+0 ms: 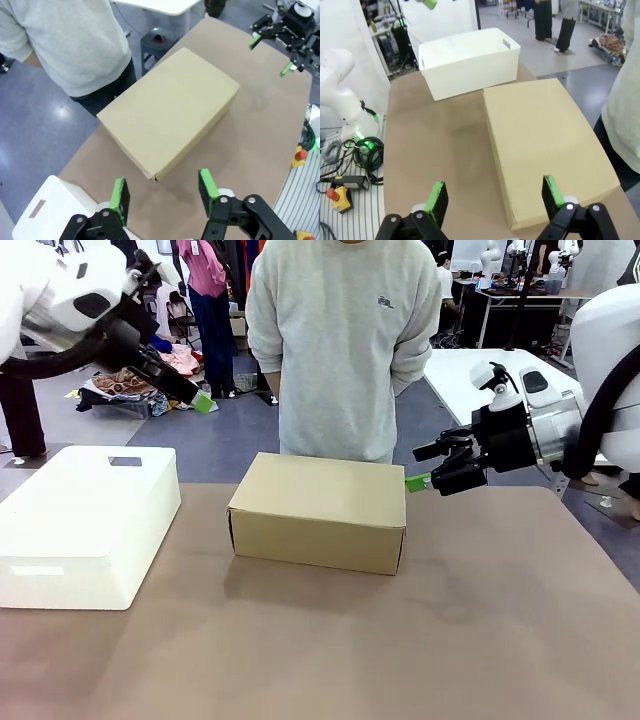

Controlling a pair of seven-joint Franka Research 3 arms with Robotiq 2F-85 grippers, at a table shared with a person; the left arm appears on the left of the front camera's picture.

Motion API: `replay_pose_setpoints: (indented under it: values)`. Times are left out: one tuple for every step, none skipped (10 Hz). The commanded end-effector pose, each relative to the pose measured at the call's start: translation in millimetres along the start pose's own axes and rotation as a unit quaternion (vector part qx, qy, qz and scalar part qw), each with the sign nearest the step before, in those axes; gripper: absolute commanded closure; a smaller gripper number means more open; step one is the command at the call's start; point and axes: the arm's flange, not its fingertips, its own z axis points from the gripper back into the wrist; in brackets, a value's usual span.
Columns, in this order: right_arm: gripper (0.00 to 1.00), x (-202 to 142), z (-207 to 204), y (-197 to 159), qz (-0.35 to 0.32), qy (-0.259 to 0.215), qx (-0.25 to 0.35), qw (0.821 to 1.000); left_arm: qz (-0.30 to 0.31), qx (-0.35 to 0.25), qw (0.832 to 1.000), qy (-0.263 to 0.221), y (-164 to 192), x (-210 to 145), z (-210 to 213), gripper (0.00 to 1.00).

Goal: Pack the shoes into the box.
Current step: Press down on the lid of the Shoes Box.

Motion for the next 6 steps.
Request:
replay_pose_setpoints:
  values:
    - [0.0,10,7,21,-0.009,0.039,-0.032,0.999,0.02,0.016,1.0,0.014,2,8,-11,0.77]
    - [0.0,14,11,27,-0.01,0.052,-0.044,0.998,0.026,0.014,0.999,0.016,2,9,-18,0.96]
    - [0.0,17,14,33,-0.011,0.065,-0.053,0.996,0.037,0.01,0.999,0.017,3,10,-29,1.0]
    - [0.0,21,19,37,-0.009,0.071,-0.072,0.995,0.043,0.005,0.999,0.024,3,11,-40,1.0]
    - [0.0,24,23,42,-0.003,0.076,-0.094,0.993,0.046,0.002,0.998,0.034,3,12,-52,1.0]
    - [0.0,25,26,44,0.001,0.083,-0.108,0.991,0.05,-0.002,0.998,0.04,4,12,-61,1.0]
